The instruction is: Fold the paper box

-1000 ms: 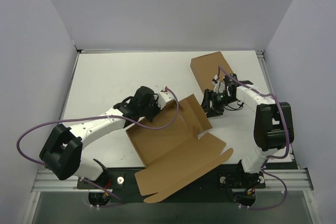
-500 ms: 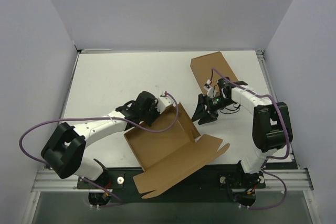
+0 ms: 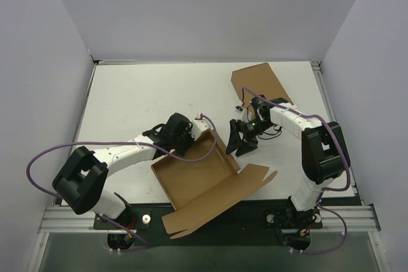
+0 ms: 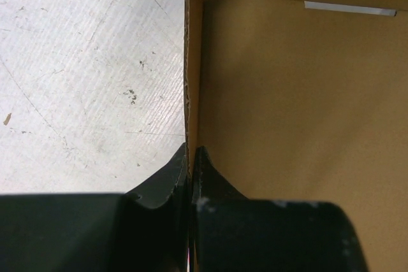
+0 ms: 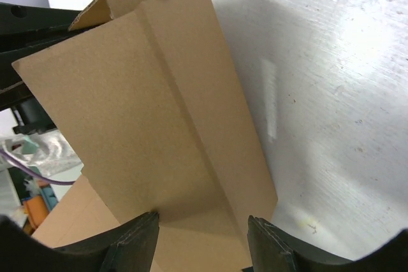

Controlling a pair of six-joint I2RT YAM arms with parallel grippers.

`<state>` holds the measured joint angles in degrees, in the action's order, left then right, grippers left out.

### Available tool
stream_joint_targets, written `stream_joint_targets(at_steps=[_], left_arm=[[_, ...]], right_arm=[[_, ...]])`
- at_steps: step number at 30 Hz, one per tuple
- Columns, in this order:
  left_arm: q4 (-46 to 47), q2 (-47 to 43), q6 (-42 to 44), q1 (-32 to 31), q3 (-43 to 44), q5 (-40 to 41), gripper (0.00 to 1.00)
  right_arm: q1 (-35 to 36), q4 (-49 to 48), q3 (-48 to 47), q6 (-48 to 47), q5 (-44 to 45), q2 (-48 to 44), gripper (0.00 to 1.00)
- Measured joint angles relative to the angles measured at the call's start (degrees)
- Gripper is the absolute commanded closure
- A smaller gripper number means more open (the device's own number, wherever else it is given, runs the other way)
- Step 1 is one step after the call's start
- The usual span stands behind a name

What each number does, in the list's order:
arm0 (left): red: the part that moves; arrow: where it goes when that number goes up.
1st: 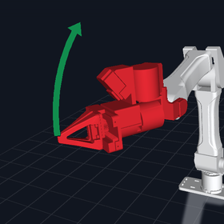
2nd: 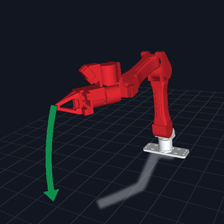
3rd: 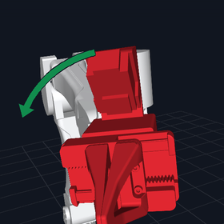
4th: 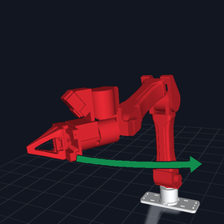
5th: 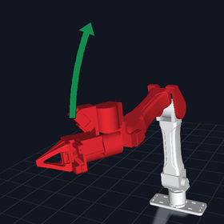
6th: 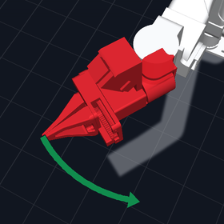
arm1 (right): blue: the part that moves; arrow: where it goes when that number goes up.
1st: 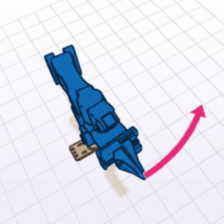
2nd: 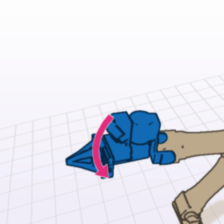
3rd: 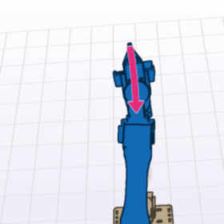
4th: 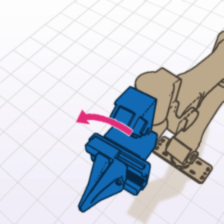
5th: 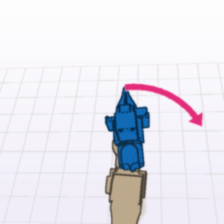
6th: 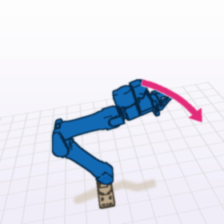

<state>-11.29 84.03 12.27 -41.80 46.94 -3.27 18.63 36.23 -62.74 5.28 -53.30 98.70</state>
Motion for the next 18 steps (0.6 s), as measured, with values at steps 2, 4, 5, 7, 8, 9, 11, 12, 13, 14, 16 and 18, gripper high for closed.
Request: stream_joint_targets(at_steps=[2, 4, 5, 7, 8, 9, 11, 12, 13, 14, 16, 18], left_arm=[[0.2, 0.1, -0.1, -0.1, -0.2, 0.0, 1.0], [0.3, 0.1, -0.3, -0.2, -0.4, -0.2, 1.0], [0.5, 0.1, -0.3, -0.2, -0.5, -0.2, 1.0], [0.6, 0.1, -0.7, -0.2, -0.7, -0.2, 1.0], [0.8, 0.1, -0.9, -0.2, -0.8, -0.2, 1.0], [0.8, 0.1, -1.1, -0.2, -0.9, -0.2, 1.0], [0.8, 0.1, -1.5, -0.2, -1.0, -0.3, 1.0], [0.8, 0.1, -1.7, -0.2, -1.0, -0.3, 1.0], [0.8, 0.1, -1.9, -0.2, -1.0, -0.4, 1.0], [0.9, 0.1, -2.1, -0.2, -1.1, -0.5, 1.0], [0.8, 0.1, -2.6, -0.2, -1.3, -0.7, 1.0], [0.9, 0.1, -2.9, -0.2, -1.5, -0.9, 1.0]], right_arm=[[1.1, 0.0, -0.3, 0.0, 1.0, 0.0, 0.43], [2.2, 0.1, -0.7, -0.2, 2.2, 0.1, 0.43], [2.7, 0.1, -1.0, -0.3, 2.7, 0.3, 0.43], [3.6, 0.1, -1.6, -0.5, 3.8, 0.7, 0.43], [4.2, 0.1, -1.9, -0.5, 4.6, 0.9, 0.43], [4.7, 0.2, -2.4, -0.5, 5.3, 1.1, 0.43], [5.9, 0.2, -3.1, -0.5, 7.0, 1.7, 0.43], [6.8, 0.2, -3.5, -0.5, 8.1, 2.0, 0.43], [7.3, 0.2, -3.8, -0.5, 8.7, 2.2, 0.43], [8.0, 0.2, -4.1, -0.5, 9.7, 2.4, 0.43], [9.1, 0.0, -4.3, -0.3, 11.3, 2.4, 0.42], [9.8, -0.3, -4.5, 0.1, 12.5, 2.4, 0.42]])
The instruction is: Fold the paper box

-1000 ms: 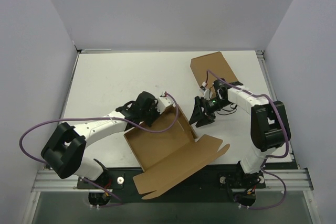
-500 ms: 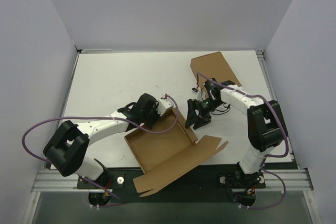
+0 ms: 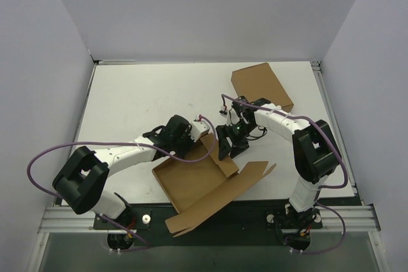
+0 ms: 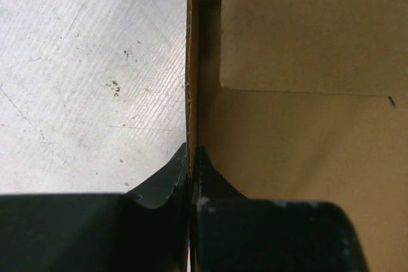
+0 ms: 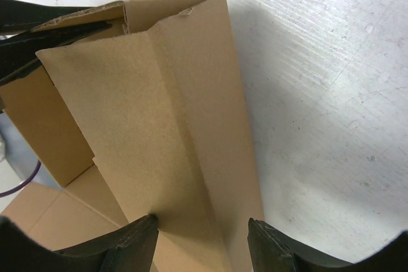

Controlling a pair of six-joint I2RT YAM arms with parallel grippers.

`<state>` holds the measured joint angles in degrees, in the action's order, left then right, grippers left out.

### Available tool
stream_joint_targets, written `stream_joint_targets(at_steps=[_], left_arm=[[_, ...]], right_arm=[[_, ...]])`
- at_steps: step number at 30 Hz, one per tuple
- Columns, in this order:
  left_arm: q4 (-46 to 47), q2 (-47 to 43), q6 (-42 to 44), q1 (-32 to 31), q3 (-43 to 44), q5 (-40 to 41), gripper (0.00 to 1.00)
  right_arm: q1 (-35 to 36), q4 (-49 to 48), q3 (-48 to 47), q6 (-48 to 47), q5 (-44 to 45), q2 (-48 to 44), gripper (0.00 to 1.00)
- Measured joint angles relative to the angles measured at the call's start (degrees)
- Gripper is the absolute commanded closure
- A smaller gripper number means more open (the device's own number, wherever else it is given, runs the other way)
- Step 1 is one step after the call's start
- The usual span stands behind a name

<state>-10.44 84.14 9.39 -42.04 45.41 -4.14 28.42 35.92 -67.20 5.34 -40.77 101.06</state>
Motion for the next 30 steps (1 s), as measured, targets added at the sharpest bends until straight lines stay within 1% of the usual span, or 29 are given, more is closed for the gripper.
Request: stream_joint_targets(at_steps=[14, 16, 21, 23, 30], left_arm=[[0.0, 0.0, -1.4, 0.1, -0.7, -0.4, 1.0], [0.0, 0.0, -1.5, 0.1, -0.7, -0.4, 1.0], [0.0, 0.0, -1.7, 0.1, -0.7, -0.4, 1.0], [0.0, 0.0, -1.7, 0.1, -0.7, -0.4, 1.0], [0.0, 0.0, -1.8, 0.1, -0.7, -0.4, 1.0]], right_arm=[[3.5, -1.2, -1.3, 1.9, 5.9, 0.0, 0.39], [3.7, -1.5, -1.3, 1.9, 6.3, 0.0, 0.35], [3.9, -1.7, -1.3, 1.9, 6.9, -0.2, 0.34], [3.9, -1.8, -1.3, 1.9, 6.9, -0.3, 0.3], [3.9, -2.4, -1.3, 1.9, 6.8, -0.3, 0.3]])
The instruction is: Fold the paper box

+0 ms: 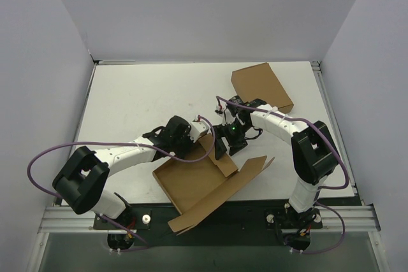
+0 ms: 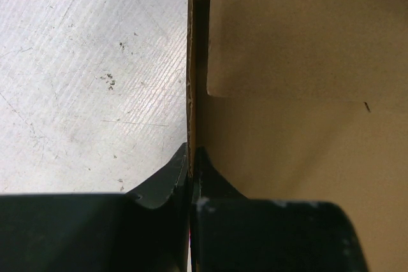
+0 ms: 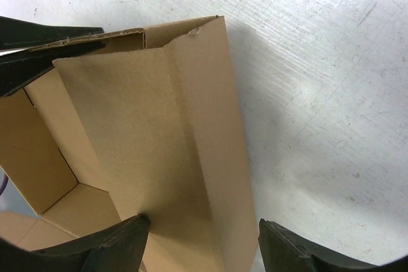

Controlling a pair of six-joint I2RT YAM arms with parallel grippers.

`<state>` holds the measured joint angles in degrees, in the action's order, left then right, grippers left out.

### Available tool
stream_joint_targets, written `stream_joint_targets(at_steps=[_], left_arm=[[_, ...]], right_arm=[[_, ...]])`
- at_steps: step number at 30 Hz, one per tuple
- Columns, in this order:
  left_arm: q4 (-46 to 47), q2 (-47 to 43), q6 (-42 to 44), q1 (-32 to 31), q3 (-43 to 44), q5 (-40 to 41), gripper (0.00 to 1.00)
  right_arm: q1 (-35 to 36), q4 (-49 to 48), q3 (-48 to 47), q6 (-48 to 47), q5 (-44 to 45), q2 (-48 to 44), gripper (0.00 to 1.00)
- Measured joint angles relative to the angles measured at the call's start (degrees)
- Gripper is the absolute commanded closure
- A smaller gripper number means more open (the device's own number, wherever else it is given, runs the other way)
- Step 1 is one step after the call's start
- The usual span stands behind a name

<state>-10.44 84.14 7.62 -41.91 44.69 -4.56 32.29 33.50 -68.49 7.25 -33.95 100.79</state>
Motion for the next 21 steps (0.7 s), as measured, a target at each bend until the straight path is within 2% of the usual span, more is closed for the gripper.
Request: stream_joint_targets(at_steps=[7, 21], left_arm=[[0.0, 0.0, -0.2, 0.0, 0.0, 0.0, 1.0], [0.0, 0.0, -1.1, 0.0, 0.0, -0.4, 1.0]], right_arm=[[0.0, -0.2, -0.2, 0.0, -0.4, 0.0, 0.26], [2.8, -2.2, -0.7, 0.2, 2.4, 0.4, 0.3]])
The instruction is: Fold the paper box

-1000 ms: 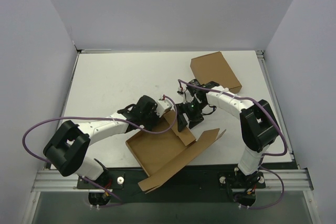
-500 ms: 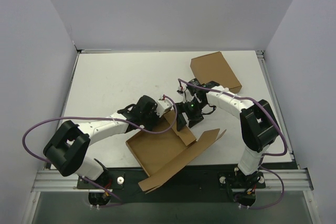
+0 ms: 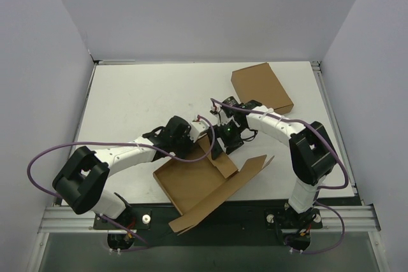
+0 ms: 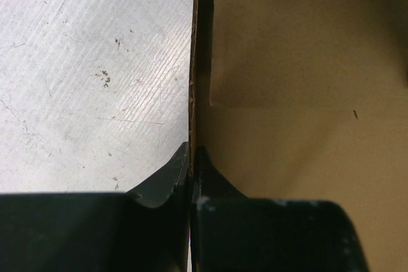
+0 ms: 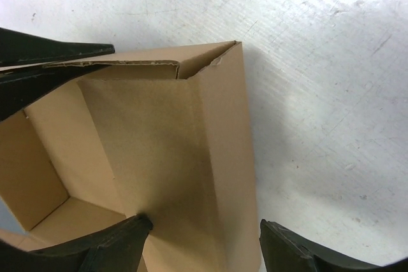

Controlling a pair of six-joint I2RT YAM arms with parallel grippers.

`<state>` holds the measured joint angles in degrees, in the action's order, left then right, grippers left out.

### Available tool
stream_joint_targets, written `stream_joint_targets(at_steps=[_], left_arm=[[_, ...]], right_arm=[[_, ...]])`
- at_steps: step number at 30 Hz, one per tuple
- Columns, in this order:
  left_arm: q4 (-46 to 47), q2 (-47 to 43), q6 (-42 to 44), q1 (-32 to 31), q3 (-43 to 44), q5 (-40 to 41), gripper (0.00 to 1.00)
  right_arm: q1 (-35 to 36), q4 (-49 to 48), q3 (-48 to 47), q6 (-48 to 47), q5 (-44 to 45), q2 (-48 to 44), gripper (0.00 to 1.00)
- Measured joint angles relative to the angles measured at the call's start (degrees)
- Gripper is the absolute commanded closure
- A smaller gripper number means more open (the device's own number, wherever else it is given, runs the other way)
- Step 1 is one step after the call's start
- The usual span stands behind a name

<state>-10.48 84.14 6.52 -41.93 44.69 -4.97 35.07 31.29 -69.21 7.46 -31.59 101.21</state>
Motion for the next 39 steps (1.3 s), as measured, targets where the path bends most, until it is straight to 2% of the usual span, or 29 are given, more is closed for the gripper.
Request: stream_joint_targets(at_steps=[9, 23, 39], left_arm=[[-0.1, 0.0, -1.7, 0.1, -1.6, 0.0, 1.0], [-0.5, -0.1, -3.4, 0.5, -2.8, 0.0, 1.0], [-1.0, -0.3, -4.7, 0.6, -1.2, 1.8, 1.0]], right_arm=[[2.6, -3.0, 0.9, 3.0, 6.1, 0.0, 0.34], [3.9, -6.6, 2.4, 4.5, 6.8, 0.6, 0.33], [3.7, 0.6, -3.7, 4.4, 8.9, 1.6, 0.33]])
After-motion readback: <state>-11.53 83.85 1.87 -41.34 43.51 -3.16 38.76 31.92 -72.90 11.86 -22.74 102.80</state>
